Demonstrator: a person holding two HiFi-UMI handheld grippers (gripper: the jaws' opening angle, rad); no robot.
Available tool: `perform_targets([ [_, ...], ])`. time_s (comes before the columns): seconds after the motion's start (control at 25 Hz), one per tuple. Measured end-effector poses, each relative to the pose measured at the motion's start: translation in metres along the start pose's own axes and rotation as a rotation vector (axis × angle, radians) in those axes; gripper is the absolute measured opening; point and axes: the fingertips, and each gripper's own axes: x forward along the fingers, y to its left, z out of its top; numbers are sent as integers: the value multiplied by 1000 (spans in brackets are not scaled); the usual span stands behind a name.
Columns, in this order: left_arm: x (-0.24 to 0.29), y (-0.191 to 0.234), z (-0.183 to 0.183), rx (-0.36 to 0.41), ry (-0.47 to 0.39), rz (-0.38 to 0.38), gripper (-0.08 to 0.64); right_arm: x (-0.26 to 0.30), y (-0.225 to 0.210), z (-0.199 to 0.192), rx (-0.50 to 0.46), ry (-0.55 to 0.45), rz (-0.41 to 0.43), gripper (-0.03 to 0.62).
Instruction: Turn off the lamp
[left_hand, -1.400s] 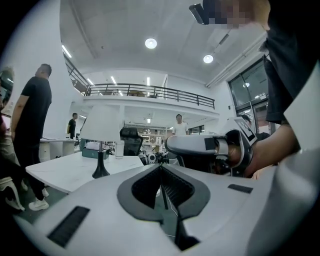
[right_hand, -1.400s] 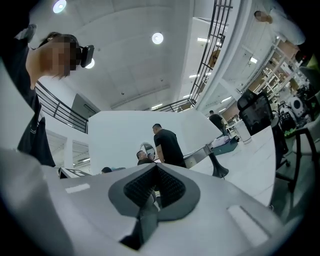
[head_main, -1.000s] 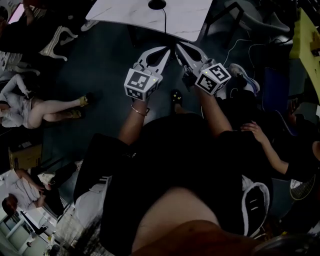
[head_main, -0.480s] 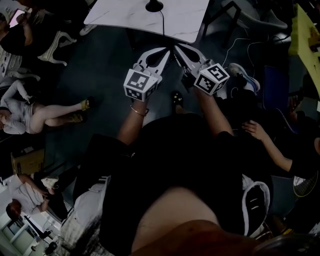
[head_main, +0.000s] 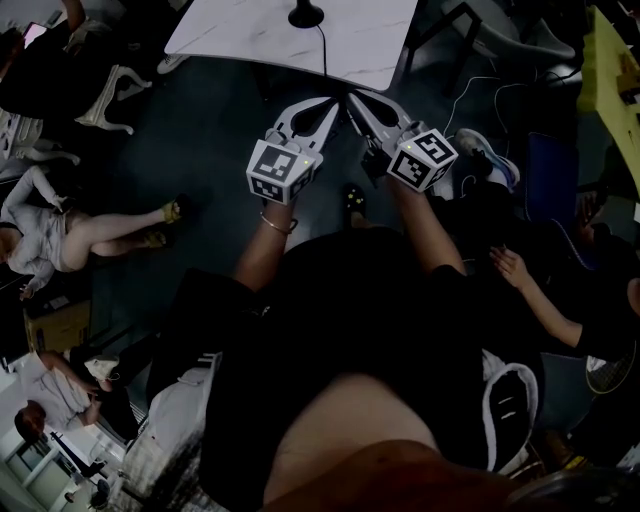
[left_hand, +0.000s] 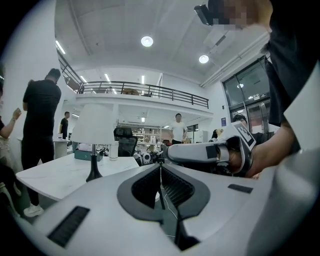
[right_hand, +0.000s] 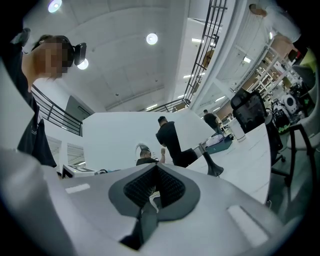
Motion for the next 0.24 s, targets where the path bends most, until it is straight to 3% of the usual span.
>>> perform_targets([
  [0.24,4,4,2,-1,-6,0,12,3,-4,5,15,-3,8,0],
])
